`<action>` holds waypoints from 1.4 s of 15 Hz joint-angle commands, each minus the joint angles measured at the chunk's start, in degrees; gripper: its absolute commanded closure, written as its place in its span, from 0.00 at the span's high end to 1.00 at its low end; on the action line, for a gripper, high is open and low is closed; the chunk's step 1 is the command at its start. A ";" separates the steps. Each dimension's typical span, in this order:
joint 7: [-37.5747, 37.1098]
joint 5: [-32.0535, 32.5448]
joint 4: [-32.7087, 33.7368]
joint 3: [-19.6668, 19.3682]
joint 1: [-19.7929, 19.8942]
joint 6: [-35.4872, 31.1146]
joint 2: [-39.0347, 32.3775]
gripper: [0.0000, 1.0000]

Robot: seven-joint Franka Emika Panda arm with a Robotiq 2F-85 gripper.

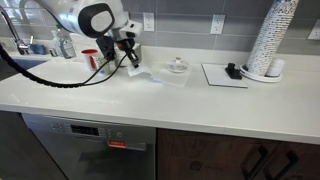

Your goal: Remove a piece of tissue from the silver case on the right and put it on the counter

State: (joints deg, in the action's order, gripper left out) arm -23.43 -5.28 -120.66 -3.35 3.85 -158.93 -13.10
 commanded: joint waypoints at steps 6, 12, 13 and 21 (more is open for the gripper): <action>12.10 -18.64 3.04 6.50 0.45 16.54 -3.36 0.00; 17.41 -13.32 3.60 4.10 0.17 18.58 -4.70 0.02; 19.52 -13.41 3.80 4.20 0.48 18.73 -4.87 0.10; 31.36 -7.82 3.95 3.80 1.60 22.04 -2.94 0.77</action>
State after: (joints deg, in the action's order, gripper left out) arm 4.69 -14.94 -117.13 0.66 4.67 -140.54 -17.62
